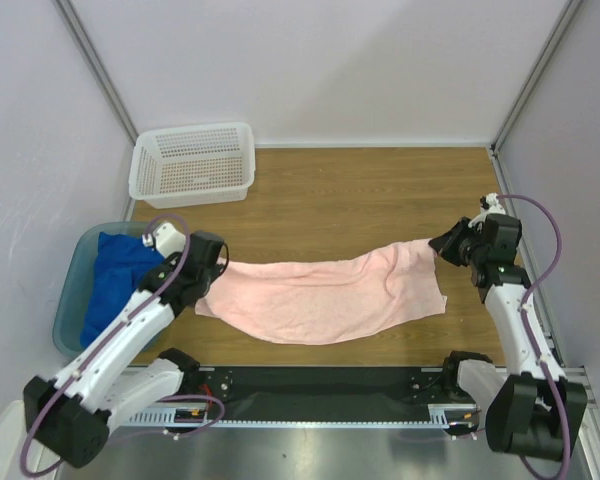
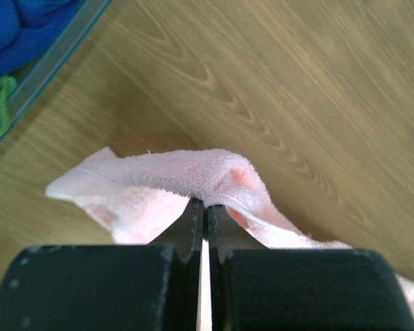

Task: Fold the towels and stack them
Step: Flatten out the crumpled towel

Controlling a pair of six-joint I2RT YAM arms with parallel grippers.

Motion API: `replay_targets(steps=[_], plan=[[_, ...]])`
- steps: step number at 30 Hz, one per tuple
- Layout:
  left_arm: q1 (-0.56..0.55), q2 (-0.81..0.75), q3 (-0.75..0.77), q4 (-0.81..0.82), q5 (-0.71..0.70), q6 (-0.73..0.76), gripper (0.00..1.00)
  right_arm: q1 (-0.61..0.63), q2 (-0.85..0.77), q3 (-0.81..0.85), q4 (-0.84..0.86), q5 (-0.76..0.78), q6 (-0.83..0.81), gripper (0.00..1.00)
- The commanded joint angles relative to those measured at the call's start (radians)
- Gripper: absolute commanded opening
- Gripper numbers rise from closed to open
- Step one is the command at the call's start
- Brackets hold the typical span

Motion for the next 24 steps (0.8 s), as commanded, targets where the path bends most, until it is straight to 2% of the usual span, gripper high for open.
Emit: replay_targets(steps=[1, 3, 7, 12, 15, 18, 20, 24], plan=[[0.073, 0.1, -0.011, 0.186, 0.01, 0.014, 0.0, 0.002, 0.058, 0.018, 0.129, 0.077, -0.016, 0.0], [0.104, 0.15, -0.015, 0.27, 0.058, 0.06, 0.0, 0.0, 0.124, 0.026, 0.16, 0.091, -0.023, 0.0], [0.188, 0.313, 0.014, 0.331, 0.129, 0.114, 0.0, -0.012, 0.234, 0.064, 0.148, 0.11, -0.047, 0.0], [0.214, 0.393, 0.059, 0.398, 0.232, 0.278, 0.0, -0.047, 0.32, 0.086, 0.143, 0.049, -0.055, 0.0], [0.214, 0.384, 0.083, 0.404, 0.269, 0.352, 0.0, -0.06, 0.311, 0.095, 0.201, -0.028, -0.05, 0.0], [0.214, 0.344, 0.1, 0.368, 0.232, 0.388, 0.03, -0.058, 0.252, 0.115, 0.233, -0.034, -0.059, 0.0], [0.216, 0.321, 0.107, 0.323, 0.165, 0.392, 0.07, -0.063, 0.192, 0.121, 0.238, 0.027, -0.059, 0.0], [0.248, 0.322, 0.107, 0.267, 0.129, 0.34, 0.07, -0.093, 0.117, 0.104, 0.23, 0.122, -0.064, 0.0]])
